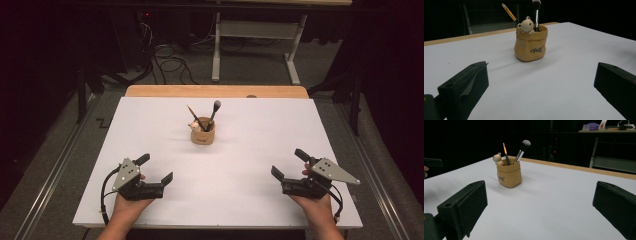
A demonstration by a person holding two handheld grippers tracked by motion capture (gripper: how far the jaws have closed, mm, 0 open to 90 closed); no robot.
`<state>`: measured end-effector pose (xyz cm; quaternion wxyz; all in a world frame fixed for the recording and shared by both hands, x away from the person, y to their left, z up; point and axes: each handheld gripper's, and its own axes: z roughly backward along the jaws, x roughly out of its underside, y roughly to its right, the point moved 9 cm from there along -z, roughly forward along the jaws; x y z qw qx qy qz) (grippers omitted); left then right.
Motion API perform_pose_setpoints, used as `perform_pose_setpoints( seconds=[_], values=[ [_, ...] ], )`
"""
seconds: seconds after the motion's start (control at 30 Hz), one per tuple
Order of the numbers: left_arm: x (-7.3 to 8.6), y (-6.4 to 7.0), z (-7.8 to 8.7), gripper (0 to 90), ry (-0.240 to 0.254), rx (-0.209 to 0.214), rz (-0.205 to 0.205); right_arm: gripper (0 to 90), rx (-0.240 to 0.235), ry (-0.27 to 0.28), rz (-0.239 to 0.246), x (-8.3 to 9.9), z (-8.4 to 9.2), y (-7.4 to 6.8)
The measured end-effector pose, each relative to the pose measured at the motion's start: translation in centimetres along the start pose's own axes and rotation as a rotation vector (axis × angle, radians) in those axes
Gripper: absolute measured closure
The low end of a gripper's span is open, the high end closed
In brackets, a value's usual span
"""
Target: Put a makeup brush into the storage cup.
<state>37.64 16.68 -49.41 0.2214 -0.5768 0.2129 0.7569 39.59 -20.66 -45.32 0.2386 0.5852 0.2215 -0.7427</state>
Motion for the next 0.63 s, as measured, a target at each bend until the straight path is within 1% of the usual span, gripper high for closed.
perform_pose_setpoints(
  seconds=[0.07, 0.1, 0.17, 0.27, 0.33, 0.4, 0.53, 0.63],
  values=[
    [-0.02, 0.11, -0.03, 0.5, 0.0, 0.0, -0.005, 0.3, 0.014, -0.015, 0.007, 0.56, 0.18, 0.24],
    [-0.01, 0.13, -0.01, 0.5, -0.001, 0.0, -0.005, 0.3, 0.014, -0.017, 0.01, 0.67, 0.2, 0.3],
    [-0.05, 0.1, 0.04, 0.5, 0.003, -0.001, -0.003, 0.3, 0.022, -0.015, 0.003, 0.66, 0.2, 0.4],
    [-0.09, -0.1, 0.16, 0.3, 0.007, -0.005, 0.001, 0.3, 0.022, -0.017, 0.014, 0.64, 0.03, 0.28],
    [-0.15, -0.28, 0.25, 0.3, 0.012, -0.01, 0.005, 0.3, 0.024, -0.03, 0.028, 0.85, -0.18, 0.06],
    [-0.15, -0.32, 0.27, 0.4, 0.012, -0.007, 0.008, 0.3, 0.021, -0.035, 0.037, 0.96, -0.32, -0.07],
    [-0.23, -0.32, 0.32, 0.3, 0.015, -0.008, 0.003, 0.3, 0.019, -0.038, 0.042, 1.03, -0.52, -0.23],
    [-0.26, -0.37, 0.32, 0.3, 0.015, -0.008, 0.002, 0.3, 0.02, -0.042, 0.035, 1.13, -0.59, -0.2]
  ],
)
